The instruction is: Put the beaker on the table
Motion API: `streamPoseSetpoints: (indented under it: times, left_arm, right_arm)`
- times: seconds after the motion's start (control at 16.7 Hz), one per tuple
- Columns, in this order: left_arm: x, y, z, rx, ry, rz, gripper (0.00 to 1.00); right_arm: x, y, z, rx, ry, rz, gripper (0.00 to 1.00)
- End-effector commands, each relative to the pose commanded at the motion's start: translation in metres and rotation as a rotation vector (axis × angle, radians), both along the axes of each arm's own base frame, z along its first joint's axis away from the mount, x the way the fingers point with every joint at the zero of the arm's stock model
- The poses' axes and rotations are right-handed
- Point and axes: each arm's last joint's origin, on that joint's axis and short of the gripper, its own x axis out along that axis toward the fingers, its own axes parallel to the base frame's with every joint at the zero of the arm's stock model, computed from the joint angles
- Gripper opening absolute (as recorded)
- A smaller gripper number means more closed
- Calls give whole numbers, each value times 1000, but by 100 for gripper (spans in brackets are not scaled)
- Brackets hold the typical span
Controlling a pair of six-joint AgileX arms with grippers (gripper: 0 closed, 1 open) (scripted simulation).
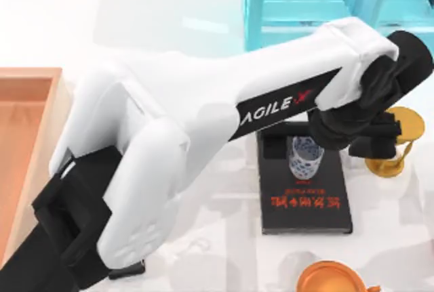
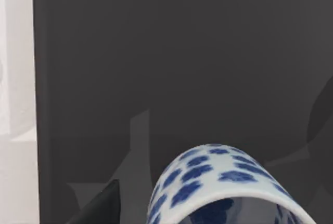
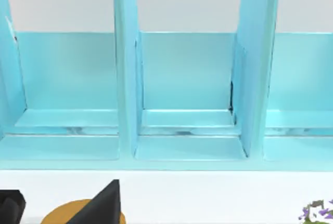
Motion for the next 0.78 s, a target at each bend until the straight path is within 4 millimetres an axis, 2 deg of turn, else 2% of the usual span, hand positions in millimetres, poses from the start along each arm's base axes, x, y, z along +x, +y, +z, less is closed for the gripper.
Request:
streamPoseSetpoints:
  times: [0.18,0.78]
  left_arm:
    - [0,0,0,0,0,0,100]
    - [0,0,0,0,0,0,25]
  right_arm:
    - [0,0,0,0,0,0,100]
    - [0,0,0,0,0,0,100]
